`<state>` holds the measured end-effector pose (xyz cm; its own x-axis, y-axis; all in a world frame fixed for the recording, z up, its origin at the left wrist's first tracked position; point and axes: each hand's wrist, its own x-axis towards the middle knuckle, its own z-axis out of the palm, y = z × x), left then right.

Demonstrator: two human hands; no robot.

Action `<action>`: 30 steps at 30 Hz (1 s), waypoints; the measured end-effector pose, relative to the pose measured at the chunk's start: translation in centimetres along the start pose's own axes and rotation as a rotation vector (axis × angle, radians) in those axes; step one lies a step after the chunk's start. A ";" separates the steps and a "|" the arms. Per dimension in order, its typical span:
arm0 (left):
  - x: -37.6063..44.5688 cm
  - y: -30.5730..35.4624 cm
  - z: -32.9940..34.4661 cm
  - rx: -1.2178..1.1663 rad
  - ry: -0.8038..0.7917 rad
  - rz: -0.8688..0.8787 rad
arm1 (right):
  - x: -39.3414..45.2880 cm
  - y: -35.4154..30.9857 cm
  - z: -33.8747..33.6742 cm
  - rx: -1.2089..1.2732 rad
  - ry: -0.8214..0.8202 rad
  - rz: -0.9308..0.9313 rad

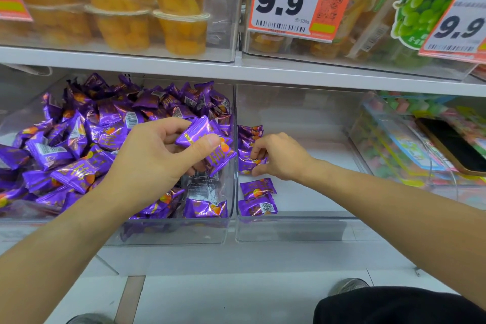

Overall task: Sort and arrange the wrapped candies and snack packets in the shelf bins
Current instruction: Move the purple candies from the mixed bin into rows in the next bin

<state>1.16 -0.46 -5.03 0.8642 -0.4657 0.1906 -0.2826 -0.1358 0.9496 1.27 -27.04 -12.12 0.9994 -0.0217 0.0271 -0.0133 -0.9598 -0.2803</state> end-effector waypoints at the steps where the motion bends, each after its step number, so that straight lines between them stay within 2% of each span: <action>1: 0.0 0.0 0.0 0.001 -0.002 0.002 | 0.0 0.0 -0.1 -0.003 0.000 -0.006; 8: -0.1 0.2 -0.2 -0.003 0.009 0.006 | -1.9 -0.5 -2.3 -0.004 0.066 -0.135; 12: -0.1 0.3 -0.3 -0.002 0.012 0.005 | -3.5 -0.3 -2.8 -0.047 -0.273 -0.225; 13: -0.1 0.3 -0.3 0.001 0.011 0.006 | -3.7 -0.2 -2.5 -0.075 -0.312 -0.223; 21: -0.2 0.3 -0.1 -0.009 0.009 0.005 | -3.7 0.2 -1.3 -0.019 -0.256 -0.172; 27: -0.2 0.3 -0.2 0.000 0.014 0.003 | -3.7 0.2 -1.0 -0.002 -0.292 -0.116; 30: -0.2 0.3 -0.2 -0.005 0.012 0.001 | -3.5 0.0 -1.2 0.000 -0.222 -0.112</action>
<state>1.00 -0.28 -4.72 0.8688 -0.4552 0.1950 -0.2817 -0.1304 0.9506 -2.28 -27.28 -11.08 0.9772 0.1465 -0.1536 0.0977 -0.9528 -0.2876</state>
